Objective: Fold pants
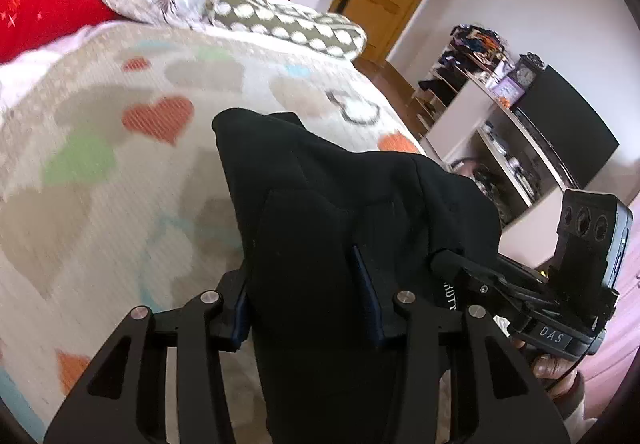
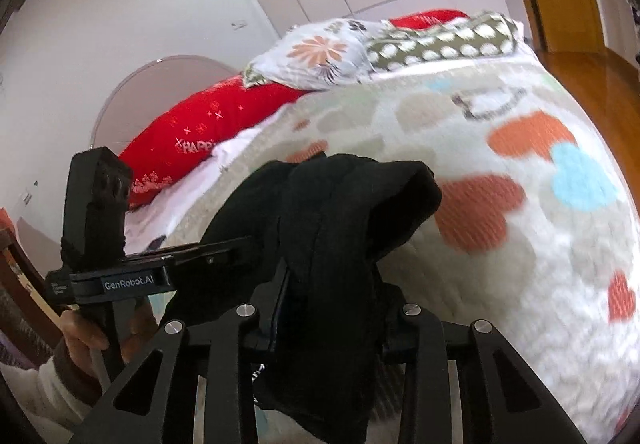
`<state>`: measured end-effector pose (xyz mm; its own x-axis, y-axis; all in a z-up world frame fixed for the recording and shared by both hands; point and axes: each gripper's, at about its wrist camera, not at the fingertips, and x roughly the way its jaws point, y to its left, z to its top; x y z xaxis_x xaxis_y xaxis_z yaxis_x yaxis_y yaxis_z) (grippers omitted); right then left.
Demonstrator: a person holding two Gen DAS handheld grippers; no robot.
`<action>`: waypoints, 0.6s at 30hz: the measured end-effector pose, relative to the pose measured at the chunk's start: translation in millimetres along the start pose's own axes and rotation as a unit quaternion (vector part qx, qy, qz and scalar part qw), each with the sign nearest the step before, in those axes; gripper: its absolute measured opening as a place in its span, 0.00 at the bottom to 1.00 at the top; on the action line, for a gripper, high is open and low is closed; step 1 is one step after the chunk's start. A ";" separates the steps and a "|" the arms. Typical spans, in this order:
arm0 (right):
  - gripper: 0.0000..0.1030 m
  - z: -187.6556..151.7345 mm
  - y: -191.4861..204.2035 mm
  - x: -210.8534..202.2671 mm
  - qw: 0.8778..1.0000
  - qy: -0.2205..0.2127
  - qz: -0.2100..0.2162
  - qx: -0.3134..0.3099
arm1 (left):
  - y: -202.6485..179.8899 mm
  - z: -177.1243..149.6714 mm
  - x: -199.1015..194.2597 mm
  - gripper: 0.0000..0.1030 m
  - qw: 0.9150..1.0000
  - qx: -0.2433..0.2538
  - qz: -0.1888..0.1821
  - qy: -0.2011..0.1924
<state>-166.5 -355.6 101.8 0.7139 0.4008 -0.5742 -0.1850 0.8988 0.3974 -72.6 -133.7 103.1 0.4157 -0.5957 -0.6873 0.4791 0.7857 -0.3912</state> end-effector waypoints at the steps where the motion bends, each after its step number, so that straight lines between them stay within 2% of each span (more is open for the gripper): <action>1: 0.32 6.2 2.2 4.7 1.000 -0.005 0.000 -0.002 | 5.2 8.4 0.2 0.41 1.000 0.004 0.007 -0.005; 4: 0.32 24.7 4.4 26.0 1.000 -0.012 0.001 0.000 | 23.1 22.6 10.9 0.41 1.000 -0.002 0.018 -0.001; 6: 0.32 30.8 2.1 43.9 1.000 -0.007 -0.009 0.000 | 38.6 27.7 27.9 0.42 0.999 -0.014 0.027 0.012; 8: 0.34 31.3 -6.3 67.3 1.000 0.010 -0.018 0.010 | 55.7 27.3 50.4 0.46 0.998 -0.034 0.050 0.035; 9: 0.37 30.0 -11.3 81.2 0.999 0.028 -0.032 0.014 | 64.2 24.8 59.5 0.50 0.996 -0.048 0.057 0.048; 11: 0.46 21.5 -18.5 97.6 0.995 0.058 -0.079 0.011 | 76.8 21.0 62.4 0.73 0.995 -0.079 0.047 0.041; 14: 0.49 10.8 -24.5 84.2 0.995 0.053 -0.076 0.021 | 80.3 16.9 54.8 0.76 0.994 -0.083 0.054 0.040; 18: 0.51 19.3 -21.9 50.9 0.996 0.018 -0.081 0.021 | 71.5 16.7 39.1 0.76 0.994 -0.065 0.084 0.031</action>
<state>-113.0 -358.2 77.7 0.7078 0.2579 -0.6576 -0.0404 0.9442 0.3268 -9.2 -103.6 58.4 0.4318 -0.4462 -0.7839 0.3013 0.8905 -0.3409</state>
